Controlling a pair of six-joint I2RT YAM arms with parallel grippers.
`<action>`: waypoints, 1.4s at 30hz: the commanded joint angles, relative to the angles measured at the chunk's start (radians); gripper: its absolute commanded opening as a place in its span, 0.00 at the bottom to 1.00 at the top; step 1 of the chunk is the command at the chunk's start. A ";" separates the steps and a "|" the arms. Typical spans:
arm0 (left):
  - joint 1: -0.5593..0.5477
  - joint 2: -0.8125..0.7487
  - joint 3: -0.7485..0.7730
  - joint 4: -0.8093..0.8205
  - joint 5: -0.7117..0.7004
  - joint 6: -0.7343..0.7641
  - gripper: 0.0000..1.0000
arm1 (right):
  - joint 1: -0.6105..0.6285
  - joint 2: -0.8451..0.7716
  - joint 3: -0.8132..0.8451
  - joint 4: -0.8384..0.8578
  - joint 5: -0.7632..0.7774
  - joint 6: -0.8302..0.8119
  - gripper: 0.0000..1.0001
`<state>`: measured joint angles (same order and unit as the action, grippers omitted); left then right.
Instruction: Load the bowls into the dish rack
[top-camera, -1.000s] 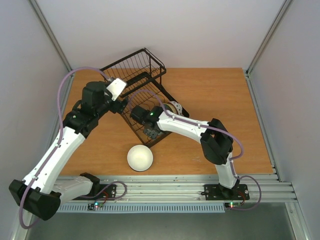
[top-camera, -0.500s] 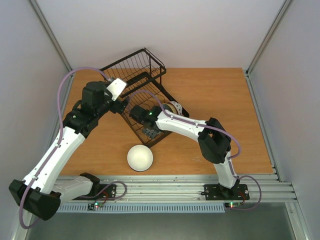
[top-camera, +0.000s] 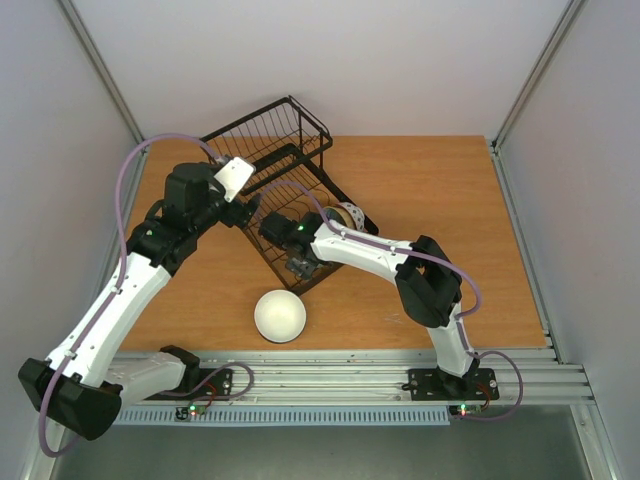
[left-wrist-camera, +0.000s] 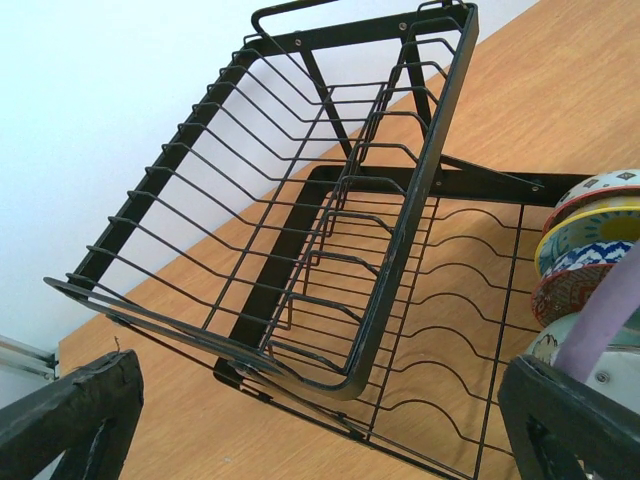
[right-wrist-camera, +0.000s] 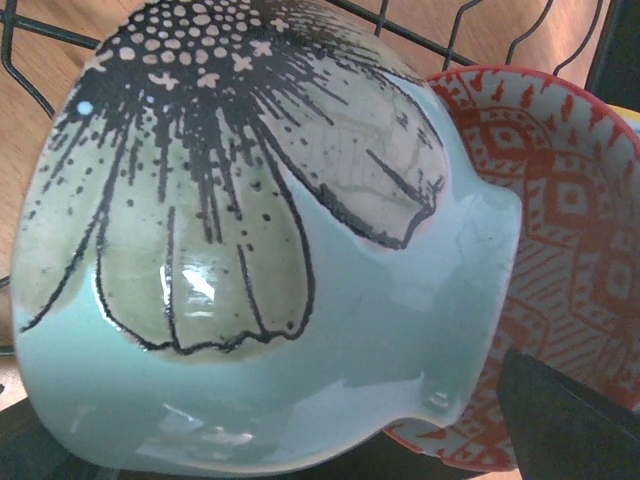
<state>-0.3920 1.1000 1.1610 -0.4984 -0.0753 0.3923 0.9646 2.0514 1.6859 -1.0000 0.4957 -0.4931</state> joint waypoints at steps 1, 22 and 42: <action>0.005 0.008 -0.004 0.026 0.016 -0.006 0.98 | -0.005 -0.011 0.002 -0.014 0.055 0.020 0.99; 0.005 0.012 -0.011 0.031 0.028 -0.006 0.98 | -0.036 -0.115 -0.056 0.040 0.279 0.117 0.99; 0.005 0.039 0.005 -0.087 0.307 0.039 0.99 | -0.019 -0.577 -0.413 0.170 -0.594 0.311 0.55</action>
<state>-0.3920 1.1233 1.1584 -0.5507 0.1150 0.4068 0.9291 1.4837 1.3628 -0.8814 0.1940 -0.2569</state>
